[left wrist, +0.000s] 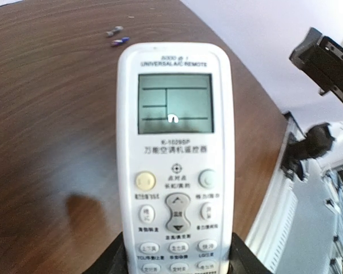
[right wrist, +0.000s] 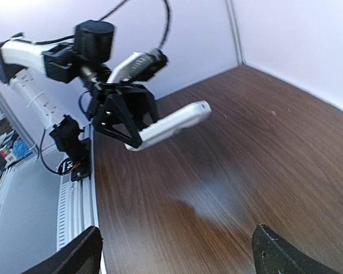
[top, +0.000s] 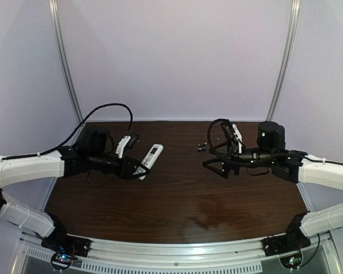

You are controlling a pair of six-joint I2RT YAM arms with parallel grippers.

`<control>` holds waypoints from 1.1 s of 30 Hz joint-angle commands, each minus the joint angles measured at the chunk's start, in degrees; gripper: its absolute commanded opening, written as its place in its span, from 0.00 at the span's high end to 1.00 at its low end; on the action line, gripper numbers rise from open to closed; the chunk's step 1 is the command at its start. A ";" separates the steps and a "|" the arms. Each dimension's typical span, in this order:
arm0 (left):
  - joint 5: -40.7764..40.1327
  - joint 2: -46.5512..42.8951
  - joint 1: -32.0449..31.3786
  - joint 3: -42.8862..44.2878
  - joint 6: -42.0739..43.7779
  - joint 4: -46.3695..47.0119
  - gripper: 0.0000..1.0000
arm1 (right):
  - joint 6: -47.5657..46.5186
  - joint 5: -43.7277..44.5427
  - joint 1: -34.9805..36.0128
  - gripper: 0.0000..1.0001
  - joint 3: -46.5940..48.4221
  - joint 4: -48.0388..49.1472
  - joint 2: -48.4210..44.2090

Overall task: Load the batteries into the remote control
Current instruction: Pass from the left arm to the right

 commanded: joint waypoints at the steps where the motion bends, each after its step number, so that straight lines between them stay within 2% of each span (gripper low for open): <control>1: 17.79 -3.30 -1.13 2.43 2.62 0.48 0.64 | -8.06 1.93 5.22 0.09 -0.30 -1.93 -7.48; 4: 23.47 -4.07 -2.44 2.99 0.94 -0.41 0.66 | -12.00 6.14 8.72 0.09 1.55 -5.80 -9.78; 8: 26.52 -4.31 -7.49 3.47 0.51 -0.80 0.67 | -15.20 7.97 12.94 0.10 4.99 -12.98 -9.98; 14: 32.52 -2.84 -13.31 4.02 1.46 -2.46 0.68 | -21.80 16.69 25.57 0.14 12.33 -26.40 -9.12; 19: 37.56 -2.73 -16.67 3.08 0.16 0.05 0.68 | -25.13 23.62 34.21 0.19 17.46 -35.81 -8.82; 25: 40.86 -0.95 -18.36 4.38 2.17 -3.29 0.68 | -29.11 29.69 41.23 0.23 22.13 -41.82 -4.64; 33: 42.21 1.39 -20.56 5.87 4.06 -4.50 0.68 | -32.97 32.15 44.18 0.25 24.13 -41.32 -0.71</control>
